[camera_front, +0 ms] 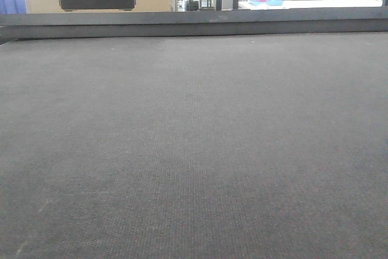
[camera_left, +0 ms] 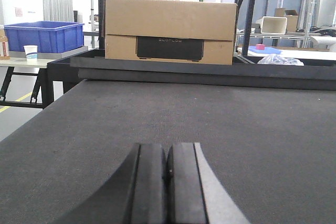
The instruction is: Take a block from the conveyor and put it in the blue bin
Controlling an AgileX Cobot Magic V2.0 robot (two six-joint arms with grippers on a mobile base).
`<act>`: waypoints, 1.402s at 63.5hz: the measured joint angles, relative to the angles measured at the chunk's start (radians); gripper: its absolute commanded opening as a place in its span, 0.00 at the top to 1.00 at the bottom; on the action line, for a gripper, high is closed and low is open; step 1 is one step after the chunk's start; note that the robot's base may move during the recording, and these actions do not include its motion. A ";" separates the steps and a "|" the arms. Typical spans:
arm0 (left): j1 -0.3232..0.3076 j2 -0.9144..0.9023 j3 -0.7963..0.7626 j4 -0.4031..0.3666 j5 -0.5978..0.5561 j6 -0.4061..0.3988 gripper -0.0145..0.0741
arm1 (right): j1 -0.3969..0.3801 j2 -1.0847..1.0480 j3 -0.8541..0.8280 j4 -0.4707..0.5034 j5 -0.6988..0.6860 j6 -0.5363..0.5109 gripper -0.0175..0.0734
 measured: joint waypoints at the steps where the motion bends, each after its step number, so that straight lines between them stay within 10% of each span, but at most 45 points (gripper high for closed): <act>1: 0.000 0.000 0.000 0.000 0.000 0.000 0.96 | 0.000 0.000 0.000 0.000 0.000 0.000 0.99; 65: 0.000 0.000 0.000 0.000 -0.004 0.000 0.96 | 0.000 0.000 0.000 0.000 0.000 0.000 0.99; 89: 0.000 0.000 -0.044 -0.084 -0.241 0.000 0.96 | 0.000 -0.002 -0.016 0.068 -0.376 0.000 0.99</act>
